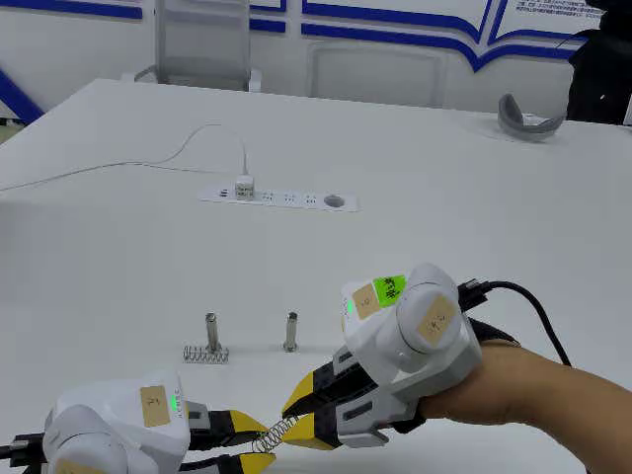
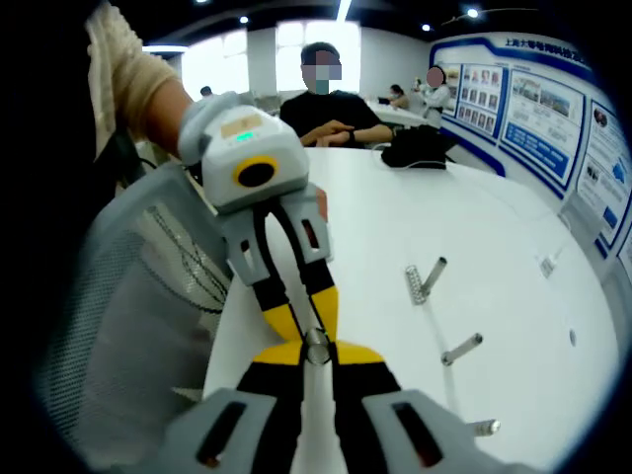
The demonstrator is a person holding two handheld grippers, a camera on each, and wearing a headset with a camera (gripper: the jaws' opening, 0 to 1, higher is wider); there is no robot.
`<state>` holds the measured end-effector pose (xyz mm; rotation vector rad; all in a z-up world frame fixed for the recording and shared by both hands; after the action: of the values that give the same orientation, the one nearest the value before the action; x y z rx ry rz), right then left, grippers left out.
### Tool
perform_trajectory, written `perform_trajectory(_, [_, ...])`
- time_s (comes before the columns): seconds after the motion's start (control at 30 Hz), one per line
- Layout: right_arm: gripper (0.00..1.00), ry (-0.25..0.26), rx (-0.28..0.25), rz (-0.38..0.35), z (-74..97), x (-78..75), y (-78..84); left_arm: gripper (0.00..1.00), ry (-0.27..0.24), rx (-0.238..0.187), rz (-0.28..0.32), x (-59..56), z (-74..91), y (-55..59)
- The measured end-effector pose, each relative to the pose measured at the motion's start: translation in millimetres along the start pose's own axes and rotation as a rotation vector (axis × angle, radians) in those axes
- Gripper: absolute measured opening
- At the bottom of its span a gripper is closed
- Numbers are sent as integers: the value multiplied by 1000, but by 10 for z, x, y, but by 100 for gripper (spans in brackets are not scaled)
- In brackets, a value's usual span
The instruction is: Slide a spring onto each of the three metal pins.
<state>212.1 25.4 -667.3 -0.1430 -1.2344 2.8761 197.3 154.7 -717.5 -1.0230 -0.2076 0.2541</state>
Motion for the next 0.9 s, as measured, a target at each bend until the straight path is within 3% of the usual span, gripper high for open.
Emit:
perform_trajectory(0.3, [12, 17, -52, -2, -15, -5, -92, 11, -5, -18, 24, 9, 5, -21])
perform_trajectory(0.57, [12, 56, -115, -18, -8, -35, -162, 11, -14, -70, 152, 75, 27, -57])
perform_trajectory(0.9, [13, 83, -144, -43, -15, -43, -153, 10, -20, -104, 190, 85, 35, -79])
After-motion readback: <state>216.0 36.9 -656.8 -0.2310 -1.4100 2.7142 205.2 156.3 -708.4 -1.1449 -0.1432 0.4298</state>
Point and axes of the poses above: the centre of the closed fingertips' face, and the gripper's own axes: z roughly backward along the fingers, x roughly to its left, y roughly out of its underside, the point moved 9 cm from there along z, roughly backward along the fingers, and after that the axes turned 5 degrees about z, right-handed, at the moved point
